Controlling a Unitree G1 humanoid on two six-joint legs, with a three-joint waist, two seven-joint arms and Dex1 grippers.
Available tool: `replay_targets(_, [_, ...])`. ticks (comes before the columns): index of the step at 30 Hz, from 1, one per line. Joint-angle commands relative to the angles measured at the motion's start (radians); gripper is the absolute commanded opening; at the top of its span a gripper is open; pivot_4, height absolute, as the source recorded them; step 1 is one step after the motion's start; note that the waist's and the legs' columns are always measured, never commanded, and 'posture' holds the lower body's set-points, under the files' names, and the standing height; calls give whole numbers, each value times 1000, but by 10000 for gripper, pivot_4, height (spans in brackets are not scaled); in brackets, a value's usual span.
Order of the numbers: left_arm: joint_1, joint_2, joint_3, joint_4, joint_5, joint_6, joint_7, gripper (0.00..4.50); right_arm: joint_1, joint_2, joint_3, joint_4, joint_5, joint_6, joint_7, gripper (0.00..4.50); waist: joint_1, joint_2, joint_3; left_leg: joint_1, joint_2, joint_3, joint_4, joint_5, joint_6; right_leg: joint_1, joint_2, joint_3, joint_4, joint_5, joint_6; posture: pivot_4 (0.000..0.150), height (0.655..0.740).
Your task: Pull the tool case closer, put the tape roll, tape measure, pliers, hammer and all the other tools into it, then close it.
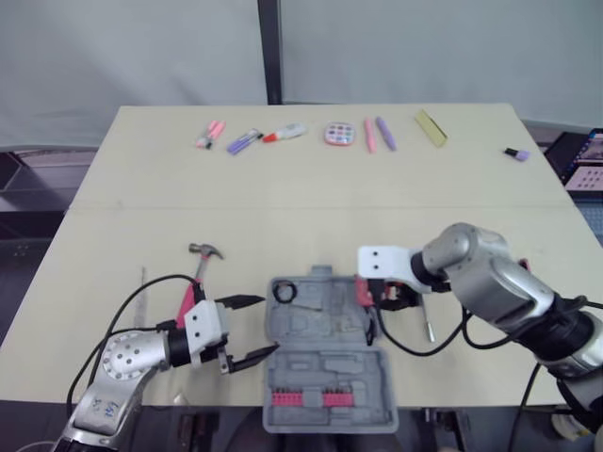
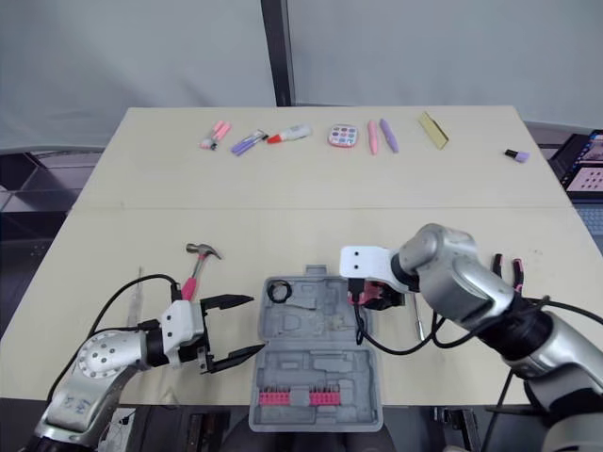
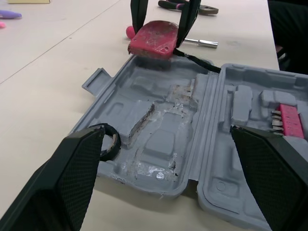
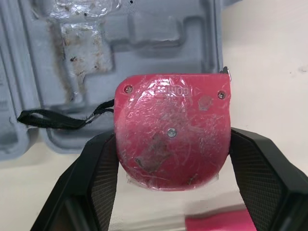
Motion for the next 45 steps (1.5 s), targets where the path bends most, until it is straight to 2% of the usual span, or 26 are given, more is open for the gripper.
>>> replay_targets(1, [15, -13, 19, -12, -2, -17, 23, 45000, -28, 12, 11, 11, -27, -10, -3, 29174, 0, 0, 0, 0, 0, 0, 0, 0, 0, -1, 0, 0, 1, 0, 0, 1500, 7134])
replay_targets(37, [52, -19, 0, -21, 21, -57, 60, 45000, -64, 88, 51, 89, -115, -146, 60, 29174, 1, 0, 0, 0, 0, 0, 1, 0, -1, -2, -1, 0, 1, 0, 0, 1500, 7134])
replay_targets(40, [51, -20, -2, -23, 21, -53, 63, 45000, -64, 93, 48, 93, -118, -155, 63, 44032, 1, 0, 0, 0, 0, 0, 1, 0, -1, -2, -1, 0, 1, 0, 0, 1500, 7134])
replay_targets(45, [54, -24, -5, -30, 24, -48, 66, 45000, -72, 85, 29, 84, -122, -165, 66, 44626, 1, 0, 0, 0, 0, 0, 1, 0, -1, -2, -1, 0, 2, 0, 0, 1500, 7134])
